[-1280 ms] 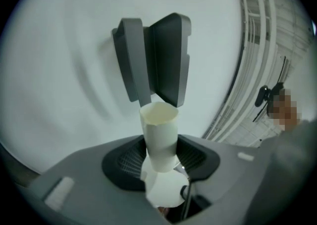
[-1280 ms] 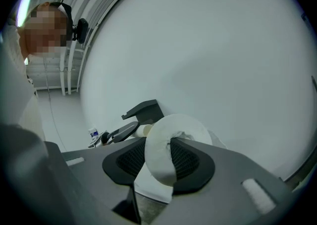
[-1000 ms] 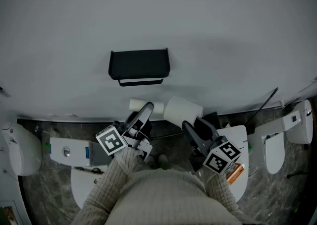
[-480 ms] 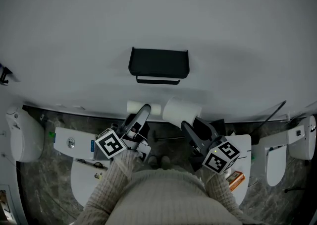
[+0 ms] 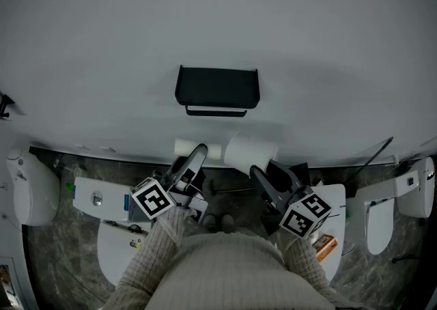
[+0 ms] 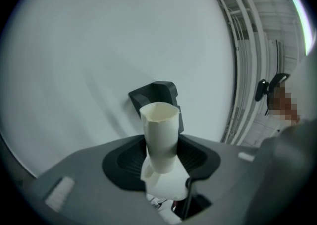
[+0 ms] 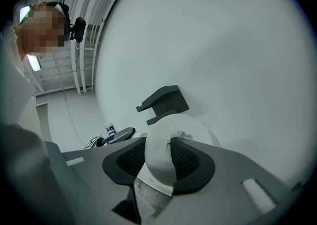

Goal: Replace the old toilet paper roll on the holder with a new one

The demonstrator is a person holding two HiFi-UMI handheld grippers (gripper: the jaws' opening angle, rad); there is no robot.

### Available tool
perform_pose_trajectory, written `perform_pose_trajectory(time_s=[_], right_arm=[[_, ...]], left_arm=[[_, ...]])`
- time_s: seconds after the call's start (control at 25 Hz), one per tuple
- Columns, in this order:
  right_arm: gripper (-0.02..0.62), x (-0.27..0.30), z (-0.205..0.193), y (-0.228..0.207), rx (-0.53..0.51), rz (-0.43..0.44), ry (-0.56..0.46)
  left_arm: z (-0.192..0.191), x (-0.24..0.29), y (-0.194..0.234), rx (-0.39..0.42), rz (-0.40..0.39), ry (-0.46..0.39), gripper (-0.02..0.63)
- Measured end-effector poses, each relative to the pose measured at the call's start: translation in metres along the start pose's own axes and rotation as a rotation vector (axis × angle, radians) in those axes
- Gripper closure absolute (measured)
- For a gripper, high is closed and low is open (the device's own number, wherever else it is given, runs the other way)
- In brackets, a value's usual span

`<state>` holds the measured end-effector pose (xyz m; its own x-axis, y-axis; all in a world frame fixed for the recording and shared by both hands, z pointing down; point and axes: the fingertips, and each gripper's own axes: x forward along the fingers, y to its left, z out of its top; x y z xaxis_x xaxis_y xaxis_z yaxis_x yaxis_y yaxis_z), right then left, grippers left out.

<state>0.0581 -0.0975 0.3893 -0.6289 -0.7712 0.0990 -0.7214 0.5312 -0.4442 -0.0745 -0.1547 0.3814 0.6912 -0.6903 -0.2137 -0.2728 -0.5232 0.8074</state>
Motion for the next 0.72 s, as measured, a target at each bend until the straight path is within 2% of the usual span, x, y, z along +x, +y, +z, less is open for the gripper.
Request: perform_pose_trajectory(time_s=[0.24, 0.44, 0.6, 0.72], right_arm=[[0.449, 0.0001, 0.0017, -0.0039, -0.001, -0.003, -0.002], [0.449, 0.0016, 0.0031, -0.0059, 0.0, -0.006, -0.001], [0.449, 0.0012, 0.0034, -0.0072, 0.001, -0.005, -0.003], [0.449, 0.0004, 0.0038, -0.0078, 0.001, -0.005, -0.004]], left_arm=[[0.0016, -0.0016, 0.0045, 0.004, 0.014, -0.007, 0.425], [-0.0023, 0.0013, 0.0029, 0.028, 0.011, 0.032, 0.43], [0.0018, 0.0023, 0.0021, 0.01, 0.004, -0.003, 0.426], [0.0005, 0.002, 0.0045, 0.005, 0.004, 0.003, 0.427]])
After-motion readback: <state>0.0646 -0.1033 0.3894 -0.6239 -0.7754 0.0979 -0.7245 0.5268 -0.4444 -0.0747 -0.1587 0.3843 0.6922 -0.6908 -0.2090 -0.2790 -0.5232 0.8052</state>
